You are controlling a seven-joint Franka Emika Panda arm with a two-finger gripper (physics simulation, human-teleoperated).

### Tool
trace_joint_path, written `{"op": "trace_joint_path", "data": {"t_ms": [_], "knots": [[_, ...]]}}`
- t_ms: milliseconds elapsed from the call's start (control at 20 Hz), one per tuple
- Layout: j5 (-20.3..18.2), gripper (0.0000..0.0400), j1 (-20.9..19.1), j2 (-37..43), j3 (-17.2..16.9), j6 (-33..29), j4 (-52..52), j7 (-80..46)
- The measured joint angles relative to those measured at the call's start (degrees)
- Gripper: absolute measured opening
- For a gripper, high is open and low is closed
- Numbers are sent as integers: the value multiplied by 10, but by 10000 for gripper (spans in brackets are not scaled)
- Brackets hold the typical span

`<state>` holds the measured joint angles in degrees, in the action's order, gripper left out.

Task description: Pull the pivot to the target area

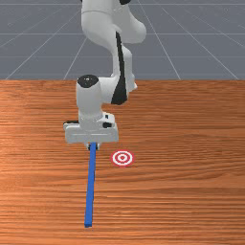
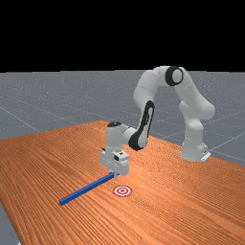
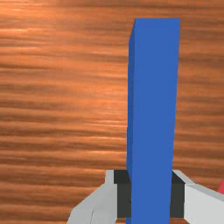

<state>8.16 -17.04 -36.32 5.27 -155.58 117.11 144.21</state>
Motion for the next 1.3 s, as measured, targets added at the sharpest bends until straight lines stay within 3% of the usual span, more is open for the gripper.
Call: {"op": "trace_joint_path", "data": {"t_ms": [150,250,300,350,450,900,950,1050,1100,1150,1200,1300], "knots": [[5,95,-9,26,1,-28,55,12],[-16,95,-19,27,22,-26,61,12],[6,95,11,30,1,-32,67,-10],[-16,95,0,30,24,-30,69,-8],[8,95,37,34,5,-36,74,-35],[15,95,100,36,6,-39,81,-92],[22,96,119,37,-10,-38,80,-118],[21,96,119,32,-9,-41,78,-117],[14,205,110,31,1,-40,78,-108],[13,282,110,31,2,-36,77,-107],[6,328,99,35,12,-39,81,-98],[8,374,106,41,7,-12,75,-103]]}}
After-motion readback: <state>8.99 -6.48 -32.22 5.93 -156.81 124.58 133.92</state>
